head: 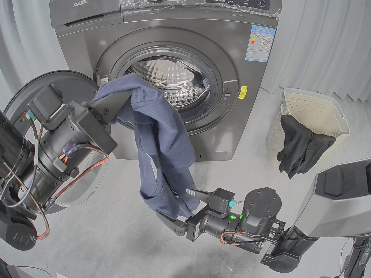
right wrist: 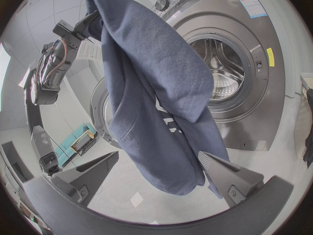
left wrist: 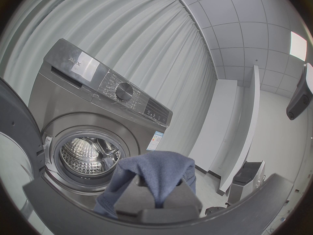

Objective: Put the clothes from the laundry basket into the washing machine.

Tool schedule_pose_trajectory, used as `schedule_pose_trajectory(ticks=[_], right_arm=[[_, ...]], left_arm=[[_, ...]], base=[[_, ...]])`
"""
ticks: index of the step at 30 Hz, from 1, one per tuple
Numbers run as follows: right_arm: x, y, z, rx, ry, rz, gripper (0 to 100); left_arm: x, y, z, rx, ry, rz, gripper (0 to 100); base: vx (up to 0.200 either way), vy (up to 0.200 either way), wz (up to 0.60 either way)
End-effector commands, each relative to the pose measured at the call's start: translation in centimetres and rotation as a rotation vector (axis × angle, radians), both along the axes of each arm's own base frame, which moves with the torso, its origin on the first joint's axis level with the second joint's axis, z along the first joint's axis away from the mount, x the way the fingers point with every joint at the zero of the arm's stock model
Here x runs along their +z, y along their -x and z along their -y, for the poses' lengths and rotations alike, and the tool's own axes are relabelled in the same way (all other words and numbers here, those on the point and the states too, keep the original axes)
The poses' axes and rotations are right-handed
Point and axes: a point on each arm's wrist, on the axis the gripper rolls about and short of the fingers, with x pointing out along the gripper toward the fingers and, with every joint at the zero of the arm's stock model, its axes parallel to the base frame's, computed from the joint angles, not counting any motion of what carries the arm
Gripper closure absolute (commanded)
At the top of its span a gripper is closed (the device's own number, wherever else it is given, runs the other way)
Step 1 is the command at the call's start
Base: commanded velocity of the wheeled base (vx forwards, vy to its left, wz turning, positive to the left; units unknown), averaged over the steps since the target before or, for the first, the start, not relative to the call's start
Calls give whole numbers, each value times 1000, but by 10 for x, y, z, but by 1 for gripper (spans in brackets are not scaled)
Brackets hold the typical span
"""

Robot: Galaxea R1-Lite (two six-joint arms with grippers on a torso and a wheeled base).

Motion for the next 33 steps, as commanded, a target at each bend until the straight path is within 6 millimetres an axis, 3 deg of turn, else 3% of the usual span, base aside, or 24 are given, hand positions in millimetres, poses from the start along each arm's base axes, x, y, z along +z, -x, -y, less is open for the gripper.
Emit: schedule_pose_trajectory(ticks=[1,6,12,23,33], right_arm=[[-8,1,-3,7,16,-12,0],[-16,-7,-9,-2,24,-12,0],[-23,-40,-8,-80,13,12,0],[-19,-89,-5,-157,-21,78,0],[-31,-112,-26,-147,-40,113,0]], left_arm=[[0,0,0,0,0,1,100],[1,1,0,-2,3,5,100],[1,4,4,-26,3,5,100],[3,9,5,-40,7,11,100],[2,11,7,-55,7,11,100]], base=[[0,0,0],[0,0,0],[0,0,0],[0,0,0],[0,0,0]])
